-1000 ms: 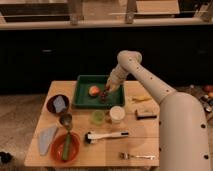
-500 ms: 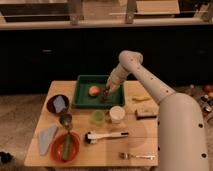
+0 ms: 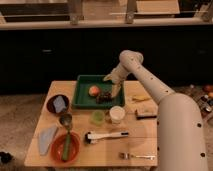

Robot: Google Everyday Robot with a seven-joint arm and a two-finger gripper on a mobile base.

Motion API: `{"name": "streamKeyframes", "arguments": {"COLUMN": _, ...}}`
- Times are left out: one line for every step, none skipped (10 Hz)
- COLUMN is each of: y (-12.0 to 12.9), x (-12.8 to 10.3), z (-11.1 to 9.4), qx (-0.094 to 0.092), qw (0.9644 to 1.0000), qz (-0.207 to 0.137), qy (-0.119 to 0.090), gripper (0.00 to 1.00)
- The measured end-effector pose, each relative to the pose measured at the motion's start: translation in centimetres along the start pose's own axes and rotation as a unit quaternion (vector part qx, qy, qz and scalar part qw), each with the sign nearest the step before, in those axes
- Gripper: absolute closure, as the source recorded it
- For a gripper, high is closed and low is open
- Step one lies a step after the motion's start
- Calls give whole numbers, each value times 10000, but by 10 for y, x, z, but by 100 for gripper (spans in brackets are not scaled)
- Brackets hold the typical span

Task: Place grapes in tray

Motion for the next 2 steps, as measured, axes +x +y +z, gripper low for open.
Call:
{"name": "streamKeyframes", "arguments": {"y": 0, "x": 0, "z": -2, "qx": 25, "qw": 10000, "qz": -15, "qy": 25, "gripper": 20}}
{"name": "streamKeyframes", "arguments": {"y": -1, "x": -1, "z": -5, "qx": 60, "qw": 10000, "qz": -36, "qy": 46, "gripper": 20}}
